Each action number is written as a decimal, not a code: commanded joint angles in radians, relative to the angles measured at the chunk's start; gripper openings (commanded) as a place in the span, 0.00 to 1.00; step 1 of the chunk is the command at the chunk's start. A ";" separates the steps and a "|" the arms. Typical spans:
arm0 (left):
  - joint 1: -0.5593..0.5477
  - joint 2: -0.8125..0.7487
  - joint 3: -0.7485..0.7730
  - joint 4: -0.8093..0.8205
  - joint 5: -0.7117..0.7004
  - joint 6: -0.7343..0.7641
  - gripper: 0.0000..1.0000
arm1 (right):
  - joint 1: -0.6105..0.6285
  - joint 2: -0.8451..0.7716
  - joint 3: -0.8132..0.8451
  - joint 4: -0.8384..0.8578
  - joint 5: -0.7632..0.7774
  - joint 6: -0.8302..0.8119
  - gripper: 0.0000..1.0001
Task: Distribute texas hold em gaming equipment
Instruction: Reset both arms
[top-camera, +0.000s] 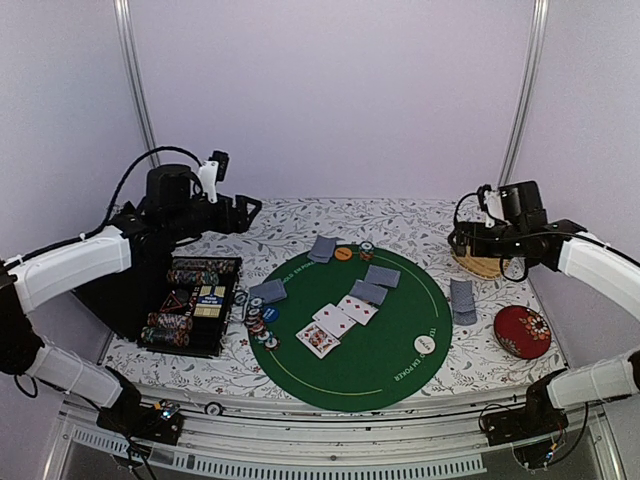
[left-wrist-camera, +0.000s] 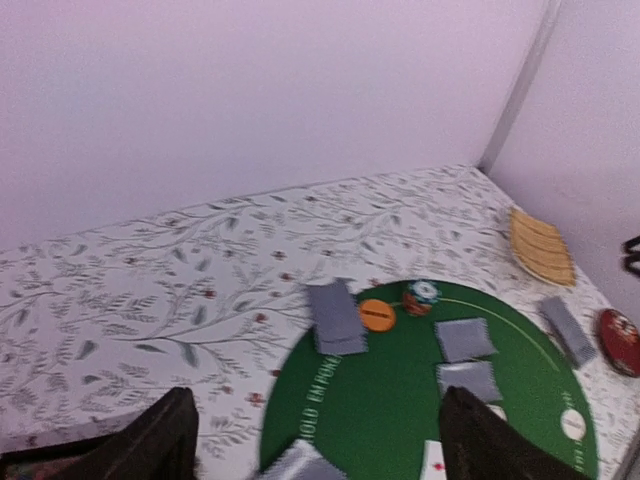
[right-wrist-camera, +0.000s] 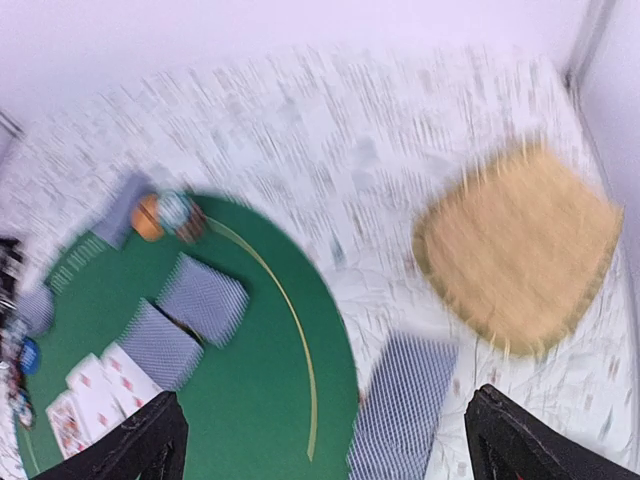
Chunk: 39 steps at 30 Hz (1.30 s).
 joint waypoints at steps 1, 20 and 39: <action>0.137 -0.060 -0.056 -0.015 -0.231 -0.001 0.90 | -0.036 -0.193 -0.052 0.345 -0.055 -0.166 0.99; 0.369 -0.129 -0.800 1.024 -0.483 0.257 0.98 | -0.273 -0.030 -0.687 1.436 0.084 -0.236 0.99; 0.433 0.235 -0.803 1.398 -0.318 0.301 0.98 | -0.300 0.297 -0.716 1.759 -0.014 -0.303 0.99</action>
